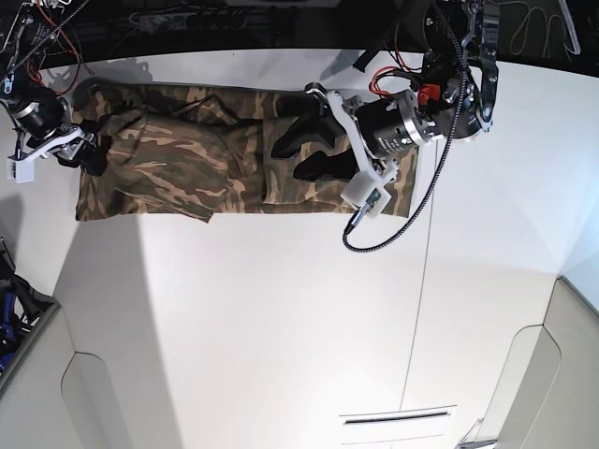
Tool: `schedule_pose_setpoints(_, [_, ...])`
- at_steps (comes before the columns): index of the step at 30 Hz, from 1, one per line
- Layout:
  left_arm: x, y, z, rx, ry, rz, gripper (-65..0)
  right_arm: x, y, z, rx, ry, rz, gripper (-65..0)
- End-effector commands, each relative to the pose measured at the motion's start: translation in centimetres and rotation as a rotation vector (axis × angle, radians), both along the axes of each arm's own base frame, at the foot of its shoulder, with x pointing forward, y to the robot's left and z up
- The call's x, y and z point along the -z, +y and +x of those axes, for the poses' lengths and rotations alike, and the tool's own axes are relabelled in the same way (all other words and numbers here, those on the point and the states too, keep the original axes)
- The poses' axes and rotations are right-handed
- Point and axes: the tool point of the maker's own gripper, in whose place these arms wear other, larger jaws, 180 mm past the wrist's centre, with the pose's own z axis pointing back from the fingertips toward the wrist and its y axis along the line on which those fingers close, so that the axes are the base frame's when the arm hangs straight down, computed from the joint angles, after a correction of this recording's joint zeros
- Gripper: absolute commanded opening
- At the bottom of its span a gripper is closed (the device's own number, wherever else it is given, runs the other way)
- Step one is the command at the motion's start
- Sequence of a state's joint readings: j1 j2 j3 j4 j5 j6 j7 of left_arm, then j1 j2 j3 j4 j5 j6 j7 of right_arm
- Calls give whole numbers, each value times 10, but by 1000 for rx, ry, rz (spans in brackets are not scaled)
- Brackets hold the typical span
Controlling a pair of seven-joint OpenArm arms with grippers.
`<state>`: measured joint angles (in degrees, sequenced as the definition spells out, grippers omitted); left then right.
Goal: Fold the T-shirt properly
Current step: 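Fold the strip end held by the left gripper toward the right gripper, then lift the folded bundle with both grippers and fold it over again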
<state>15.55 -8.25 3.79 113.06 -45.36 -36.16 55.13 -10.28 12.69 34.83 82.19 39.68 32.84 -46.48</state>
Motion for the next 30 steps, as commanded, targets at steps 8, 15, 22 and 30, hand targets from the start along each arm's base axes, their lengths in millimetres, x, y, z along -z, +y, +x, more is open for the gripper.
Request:
schedule_pose_setpoints(8, [-11,-1,5,-11,-38,-29,-319,2,32,6,-104,6,27,-287])
schedule_pose_setpoints(15, [-12,15,14,-63,-49,-17,-319,1,31,7,-103,2,26,-650])
schedule_pose_setpoints(22, [-10,68,29,-197,-59,51,-319,-25,-16,24,-9,-71,-34,-650])
schedule_pose_setpoints(30, [6,111,17,-290,4,122,-319,-91,-41,70,-54,-176,-5,-650])
